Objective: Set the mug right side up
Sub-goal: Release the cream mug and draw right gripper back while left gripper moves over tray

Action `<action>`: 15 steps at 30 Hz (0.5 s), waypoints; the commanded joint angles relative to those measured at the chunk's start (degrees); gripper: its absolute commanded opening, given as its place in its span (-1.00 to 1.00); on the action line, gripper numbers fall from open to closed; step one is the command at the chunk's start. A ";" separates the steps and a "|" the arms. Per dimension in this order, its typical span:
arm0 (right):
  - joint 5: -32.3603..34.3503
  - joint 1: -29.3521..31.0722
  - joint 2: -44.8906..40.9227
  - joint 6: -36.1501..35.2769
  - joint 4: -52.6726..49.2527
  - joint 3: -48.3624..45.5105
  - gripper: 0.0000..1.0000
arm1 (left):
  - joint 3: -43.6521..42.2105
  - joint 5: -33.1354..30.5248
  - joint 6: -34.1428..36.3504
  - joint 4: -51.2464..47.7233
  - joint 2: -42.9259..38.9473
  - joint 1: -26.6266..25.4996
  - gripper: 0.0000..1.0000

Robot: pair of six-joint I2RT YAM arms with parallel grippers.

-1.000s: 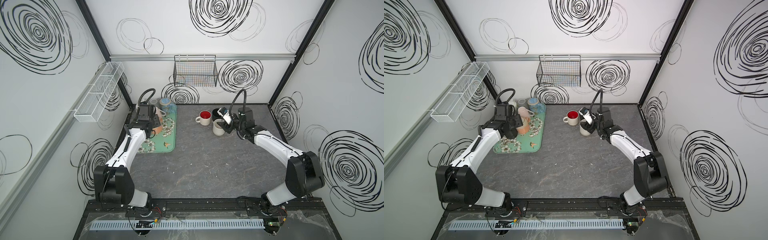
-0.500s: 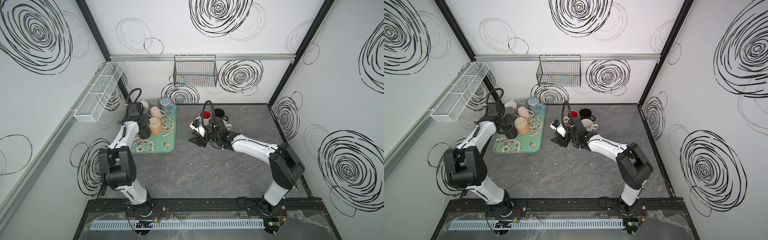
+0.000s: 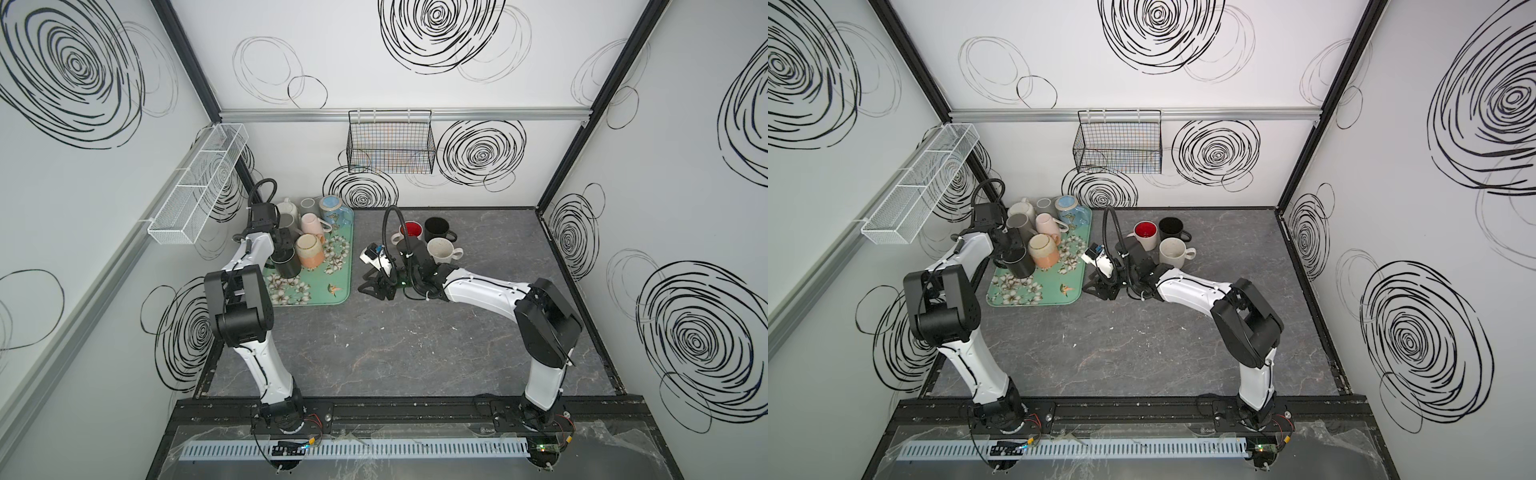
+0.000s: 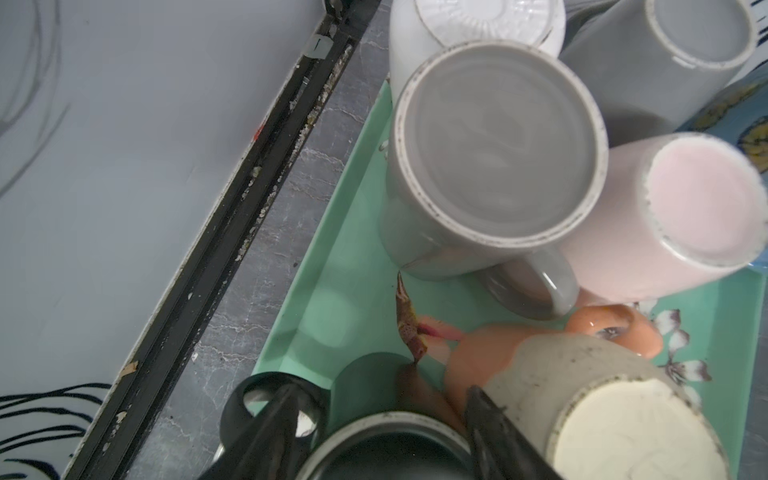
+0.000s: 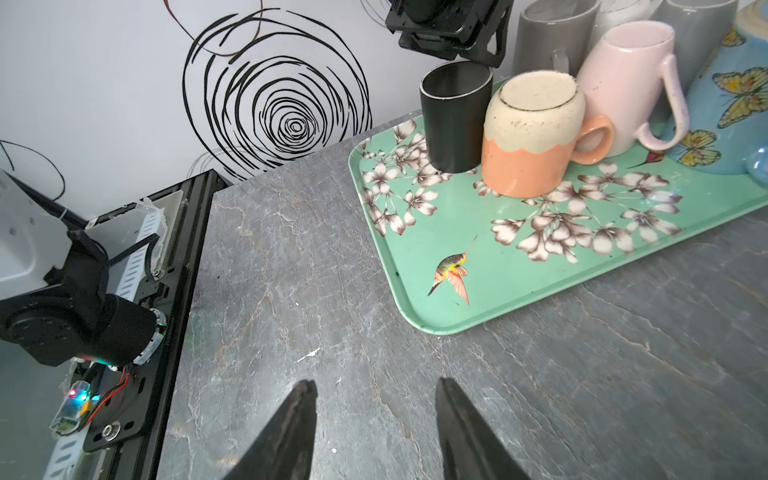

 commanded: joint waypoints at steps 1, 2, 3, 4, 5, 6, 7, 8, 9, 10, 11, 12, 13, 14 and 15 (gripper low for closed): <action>-2.03 0.67 0.98 1.00 -0.91 2.39 -0.02 | 2.69 2.31 2.29 -0.01 0.75 1.03 0.34; -2.01 0.63 1.16 1.00 -0.92 2.49 -0.02 | 2.88 2.37 2.28 -0.16 0.84 1.12 0.34; -1.98 0.71 1.26 1.00 -0.90 2.52 -0.02 | 3.07 2.74 1.95 -0.52 1.07 1.17 0.35; -2.04 0.72 1.37 1.00 -0.86 2.65 -0.02 | 3.50 3.44 1.27 -1.22 1.48 1.30 0.35; -2.05 0.69 1.47 1.04 -0.92 2.62 -0.02 | 4.06 3.94 0.30 -2.16 2.05 1.62 0.35; -2.06 0.76 1.49 1.09 -0.96 2.76 -0.02 | 4.68 4.74 -0.94 -3.24 2.66 1.96 0.35; -2.06 0.71 1.52 1.17 -1.13 2.84 -0.02 | 5.19 5.89 -2.09 -4.10 3.27 2.29 0.35; -2.03 0.77 1.50 1.26 -1.26 2.89 -0.03 | 5.36 6.83 -3.14 -4.61 3.62 2.51 0.35; -2.05 0.77 1.44 1.37 -1.27 2.85 -0.02 | 5.30 7.62 -4.13 -4.92 3.84 2.61 0.35; -2.12 0.76 1.28 1.44 -1.26 2.75 -0.02 | 5.00 8.06 -4.78 -5.15 3.93 2.65 0.35; -2.04 0.76 1.22 1.48 -1.27 2.63 -0.02 | 4.79 8.04 -5.33 -5.43 3.81 2.62 0.35; -1.99 0.72 1.15 1.58 -1.27 2.53 -0.03 | 4.33 7.92 -5.88 -5.63 3.61 2.55 0.35; -1.97 0.76 1.04 1.82 -1.27 2.41 -0.03 | 3.80 7.77 -6.42 -5.79 3.33 2.48 0.35; -1.79 0.76 1.00 2.18 -1.14 2.26 -0.03 | 3.21 7.36 -6.88 -6.03 3.03 2.53 0.35; -1.69 0.77 1.04 2.87 -1.18 2.21 -0.03 | 2.65 6.62 -7.44 -6.55 2.65 2.61 0.34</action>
